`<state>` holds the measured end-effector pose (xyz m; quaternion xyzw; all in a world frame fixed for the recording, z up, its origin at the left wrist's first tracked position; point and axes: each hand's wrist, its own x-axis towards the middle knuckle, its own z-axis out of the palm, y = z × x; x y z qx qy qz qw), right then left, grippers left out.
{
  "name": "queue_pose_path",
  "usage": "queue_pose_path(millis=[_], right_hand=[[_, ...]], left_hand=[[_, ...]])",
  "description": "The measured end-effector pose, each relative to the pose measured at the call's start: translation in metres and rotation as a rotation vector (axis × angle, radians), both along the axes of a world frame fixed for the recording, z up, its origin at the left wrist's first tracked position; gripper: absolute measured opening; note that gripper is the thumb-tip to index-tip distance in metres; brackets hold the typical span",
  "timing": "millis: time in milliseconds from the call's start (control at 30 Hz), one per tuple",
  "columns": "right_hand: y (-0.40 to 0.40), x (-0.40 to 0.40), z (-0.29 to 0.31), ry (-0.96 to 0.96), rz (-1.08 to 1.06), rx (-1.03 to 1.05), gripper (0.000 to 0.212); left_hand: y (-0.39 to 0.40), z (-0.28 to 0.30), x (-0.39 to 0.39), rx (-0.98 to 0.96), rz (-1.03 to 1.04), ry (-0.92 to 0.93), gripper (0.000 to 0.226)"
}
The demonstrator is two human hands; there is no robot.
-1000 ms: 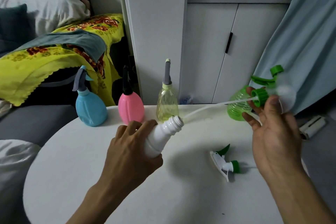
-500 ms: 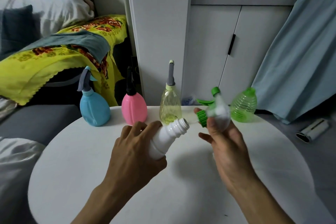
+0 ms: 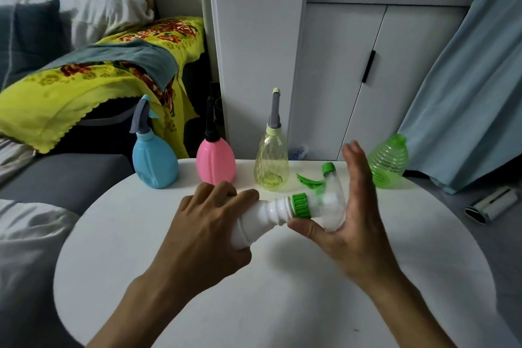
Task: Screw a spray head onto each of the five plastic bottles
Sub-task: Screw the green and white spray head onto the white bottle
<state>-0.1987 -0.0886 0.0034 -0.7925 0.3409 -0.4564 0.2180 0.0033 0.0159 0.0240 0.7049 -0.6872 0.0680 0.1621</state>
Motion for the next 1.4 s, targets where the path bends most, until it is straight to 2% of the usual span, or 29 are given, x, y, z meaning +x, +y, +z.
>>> queue_pose_path(millis=[67, 100, 167, 233, 400, 533, 733, 900, 1067, 1233, 1400], right_hand=[[-0.005, -0.008, 0.007, 0.211, -0.002, -0.399, 0.079], [-0.005, -0.010, 0.010, 0.267, 0.008, -0.509, 0.065], [-0.003, -0.010, 0.010, 0.320, 0.036, -0.583, 0.049], [0.002, -0.010, 0.007, 0.332, 0.121, -0.526, 0.042], [0.006, -0.018, 0.006, 0.261, 0.350, -0.193, 0.038], [0.008, -0.017, 0.011, 0.154, 0.430, -0.081, 0.035], [0.008, -0.014, 0.015, -0.037, 0.441, 0.207, 0.038], [0.010, -0.010, 0.017, -0.099, 0.385, 0.276, 0.039], [0.010, -0.010, 0.014, -0.043, 0.415, 0.265, 0.056], [0.008, -0.012, 0.014, -0.095, 0.437, 0.319, 0.054], [0.008, -0.010, 0.013, -0.086, 0.344, 0.378, 0.046]], left_hand=[[0.002, 0.002, 0.001, 0.022, -0.024, -0.021, 0.065], [0.002, 0.003, 0.002, 0.027, -0.034, -0.025, 0.064], [0.004, 0.004, 0.003, 0.032, -0.049, -0.043, 0.064], [0.006, 0.003, 0.005, 0.048, -0.065, -0.063, 0.064], [0.009, 0.004, 0.010, 0.085, -0.099, -0.064, 0.064], [0.010, 0.004, 0.010, 0.057, -0.107, -0.071, 0.065], [0.008, 0.007, 0.007, -0.001, -0.084, -0.062, 0.063], [0.008, 0.006, 0.005, -0.004, -0.068, -0.068, 0.063], [0.006, 0.004, 0.007, -0.009, -0.057, -0.085, 0.066], [0.007, 0.003, 0.006, -0.008, -0.060, -0.085, 0.065], [0.006, 0.003, 0.004, 0.003, -0.058, -0.100, 0.067]])
